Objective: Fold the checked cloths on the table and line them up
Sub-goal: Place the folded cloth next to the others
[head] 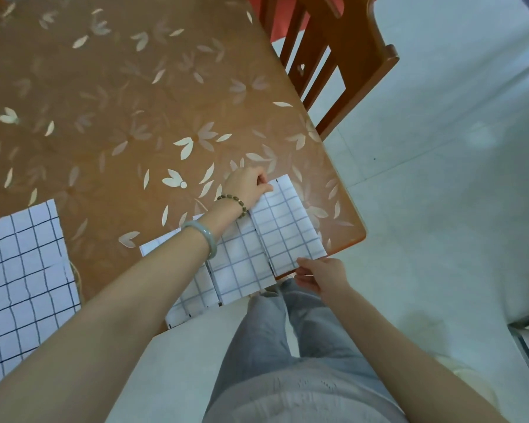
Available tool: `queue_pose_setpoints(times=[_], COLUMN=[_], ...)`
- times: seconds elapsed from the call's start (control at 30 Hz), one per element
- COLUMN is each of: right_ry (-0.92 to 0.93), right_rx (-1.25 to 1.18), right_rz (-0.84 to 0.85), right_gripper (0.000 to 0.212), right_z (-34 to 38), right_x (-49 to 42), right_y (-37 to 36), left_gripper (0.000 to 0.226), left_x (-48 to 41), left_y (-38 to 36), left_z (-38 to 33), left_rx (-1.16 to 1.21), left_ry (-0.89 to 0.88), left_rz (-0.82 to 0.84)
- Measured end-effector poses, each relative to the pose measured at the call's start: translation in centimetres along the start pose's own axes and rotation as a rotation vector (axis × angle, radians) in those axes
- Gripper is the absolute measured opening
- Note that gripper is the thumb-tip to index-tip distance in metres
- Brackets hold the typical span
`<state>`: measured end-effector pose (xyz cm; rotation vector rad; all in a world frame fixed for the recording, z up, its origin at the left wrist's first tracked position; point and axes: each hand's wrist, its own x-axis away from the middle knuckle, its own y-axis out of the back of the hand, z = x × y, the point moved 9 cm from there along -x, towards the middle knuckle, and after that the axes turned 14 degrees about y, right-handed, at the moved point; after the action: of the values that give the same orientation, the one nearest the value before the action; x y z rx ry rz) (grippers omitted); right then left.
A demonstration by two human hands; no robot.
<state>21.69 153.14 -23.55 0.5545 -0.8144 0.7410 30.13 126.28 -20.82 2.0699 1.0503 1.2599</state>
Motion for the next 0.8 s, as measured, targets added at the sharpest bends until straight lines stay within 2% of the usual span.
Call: queue_pose_setpoints(times=[0.07, 0.13, 0.2, 0.27, 0.4, 0.5, 0.57, 0.67, 0.8], right_ry=[-0.017, -0.086, -0.135, -0.087, 0.222, 0.450, 0.589, 0.858, 1.089], right_rx=[0.050, 0.124, 0.314, 0.533, 0.654, 0.618, 0.573, 0.572, 0.483], right_rz=[0.038, 0.161, 0.319, 0.374, 0.426, 0.529, 0.589, 0.676, 0.908], right_gripper=[0.019, 0.025, 0.030, 0.028, 0.024, 0.036, 0.047, 0.063, 0.085], right_z=[0.1, 0.0, 0.3, 1.8, 7.7, 13.2, 16.7, 20.5, 22.5], right_x=[0.2, 0.7, 1.4, 1.6, 2.1, 4.5, 6.6, 10.3, 16.0], right_y=[0.0, -0.2, -0.3, 0.6, 0.7, -1.1, -2.7, -5.4, -9.6], left_gripper=[0.017, 0.017, 0.020, 0.025, 0.031, 0.037, 0.049, 0.075, 0.099], left_x=[0.3, 0.6, 1.0, 1.6, 4.1, 6.9, 9.3, 14.5, 23.0], left_y=[0.2, 0.4, 0.8, 1.3, 3.5, 5.6, 7.1, 10.1, 13.9], left_z=[-0.1, -0.1, -0.4, -0.7, -0.7, 0.8, 2.1, 3.6, 6.6], left_rx=[-0.028, -0.017, 0.004, -0.025, 0.029, 0.200, 0.358, 0.720, 0.970], left_ry=[-0.005, -0.016, -0.040, -0.067, -0.073, -0.013, 0.022, -0.001, 0.014], left_rz=[-0.048, -0.080, -0.109, -0.148, -0.265, -0.300, -0.295, -0.287, -0.447])
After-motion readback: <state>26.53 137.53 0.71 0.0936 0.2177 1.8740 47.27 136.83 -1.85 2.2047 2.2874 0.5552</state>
